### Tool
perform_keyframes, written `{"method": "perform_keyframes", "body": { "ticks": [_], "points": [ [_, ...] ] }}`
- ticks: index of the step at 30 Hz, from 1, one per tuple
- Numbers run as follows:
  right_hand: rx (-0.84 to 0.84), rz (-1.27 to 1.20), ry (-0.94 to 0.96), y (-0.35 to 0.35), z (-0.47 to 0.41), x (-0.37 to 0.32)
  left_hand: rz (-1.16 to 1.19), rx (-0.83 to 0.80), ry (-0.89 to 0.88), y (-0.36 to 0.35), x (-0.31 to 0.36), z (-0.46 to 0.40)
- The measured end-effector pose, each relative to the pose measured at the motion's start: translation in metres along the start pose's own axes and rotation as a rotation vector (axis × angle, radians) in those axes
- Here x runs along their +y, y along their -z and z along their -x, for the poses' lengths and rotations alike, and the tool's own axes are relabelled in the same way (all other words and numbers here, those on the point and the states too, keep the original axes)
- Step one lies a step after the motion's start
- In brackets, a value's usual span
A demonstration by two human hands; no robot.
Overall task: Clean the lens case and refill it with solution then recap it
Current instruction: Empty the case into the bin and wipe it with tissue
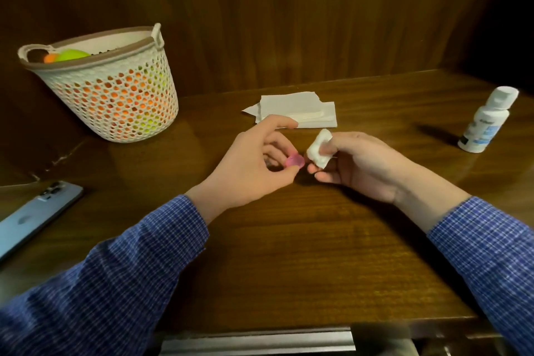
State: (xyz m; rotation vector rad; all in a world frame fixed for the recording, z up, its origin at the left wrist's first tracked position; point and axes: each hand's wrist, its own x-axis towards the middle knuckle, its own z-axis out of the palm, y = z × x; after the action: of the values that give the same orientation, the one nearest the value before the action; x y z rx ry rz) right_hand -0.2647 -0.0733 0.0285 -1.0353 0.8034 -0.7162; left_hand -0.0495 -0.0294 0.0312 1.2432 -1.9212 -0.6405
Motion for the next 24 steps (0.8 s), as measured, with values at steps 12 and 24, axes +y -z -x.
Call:
{"method": "perform_keyframes", "body": {
  "ticks": [12,24],
  "points": [
    [-0.035,0.001,0.050,-0.026,0.002,0.018,0.202,0.133,0.080,0.002,-0.010,0.026],
    [0.184,0.803,0.771,-0.032,0.006,0.030,0.706,0.103,0.268,-0.002,-0.015,0.026]
  ]
}}
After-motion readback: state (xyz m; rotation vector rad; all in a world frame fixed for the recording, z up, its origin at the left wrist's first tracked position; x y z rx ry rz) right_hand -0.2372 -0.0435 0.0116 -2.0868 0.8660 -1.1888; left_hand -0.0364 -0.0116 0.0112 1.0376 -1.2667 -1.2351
